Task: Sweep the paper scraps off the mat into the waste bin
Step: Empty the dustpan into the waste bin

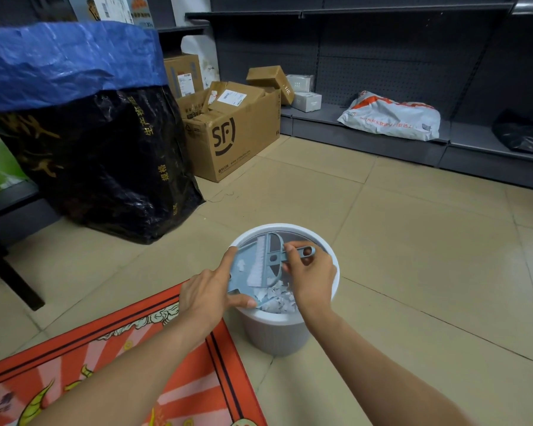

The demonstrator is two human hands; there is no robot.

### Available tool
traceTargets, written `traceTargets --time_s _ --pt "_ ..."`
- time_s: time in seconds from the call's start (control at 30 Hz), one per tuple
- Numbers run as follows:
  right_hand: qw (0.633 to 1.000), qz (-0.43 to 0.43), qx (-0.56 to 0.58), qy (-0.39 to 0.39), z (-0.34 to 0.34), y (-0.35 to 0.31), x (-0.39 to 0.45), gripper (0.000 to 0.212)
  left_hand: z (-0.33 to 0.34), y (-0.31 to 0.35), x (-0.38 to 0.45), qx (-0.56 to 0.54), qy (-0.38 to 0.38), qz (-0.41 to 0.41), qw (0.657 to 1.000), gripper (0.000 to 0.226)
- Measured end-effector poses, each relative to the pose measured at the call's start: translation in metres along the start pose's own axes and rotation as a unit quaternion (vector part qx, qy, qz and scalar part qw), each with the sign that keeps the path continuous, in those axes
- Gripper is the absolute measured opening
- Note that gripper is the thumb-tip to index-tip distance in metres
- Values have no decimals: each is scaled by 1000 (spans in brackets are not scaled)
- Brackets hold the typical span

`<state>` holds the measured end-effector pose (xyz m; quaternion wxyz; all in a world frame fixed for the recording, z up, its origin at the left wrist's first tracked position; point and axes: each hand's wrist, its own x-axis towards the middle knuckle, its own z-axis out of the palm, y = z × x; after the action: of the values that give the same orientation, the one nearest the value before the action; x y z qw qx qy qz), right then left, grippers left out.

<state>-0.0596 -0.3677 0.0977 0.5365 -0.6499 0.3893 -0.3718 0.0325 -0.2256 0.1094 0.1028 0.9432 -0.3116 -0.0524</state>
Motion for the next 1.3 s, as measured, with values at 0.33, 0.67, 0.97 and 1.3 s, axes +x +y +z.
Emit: traceTargets --time_s 0.33,0.67,0.97,1.3 --pt "998 -32 -58 3 -28 9 16 14 -5 -5 2 25 1 0 1000 105" --pt "992 -57 -16 -113 -11 -16 8 25 -7 3 6 64 -18 5 998 110" --pt "991 -39 -95 -84 -4 -3 15 17 -7 3 2 67 -11 11 998 107" --pt "985 -55 -157 -52 -13 0 25 13 -6 -1 3 64 -13 16 998 109"
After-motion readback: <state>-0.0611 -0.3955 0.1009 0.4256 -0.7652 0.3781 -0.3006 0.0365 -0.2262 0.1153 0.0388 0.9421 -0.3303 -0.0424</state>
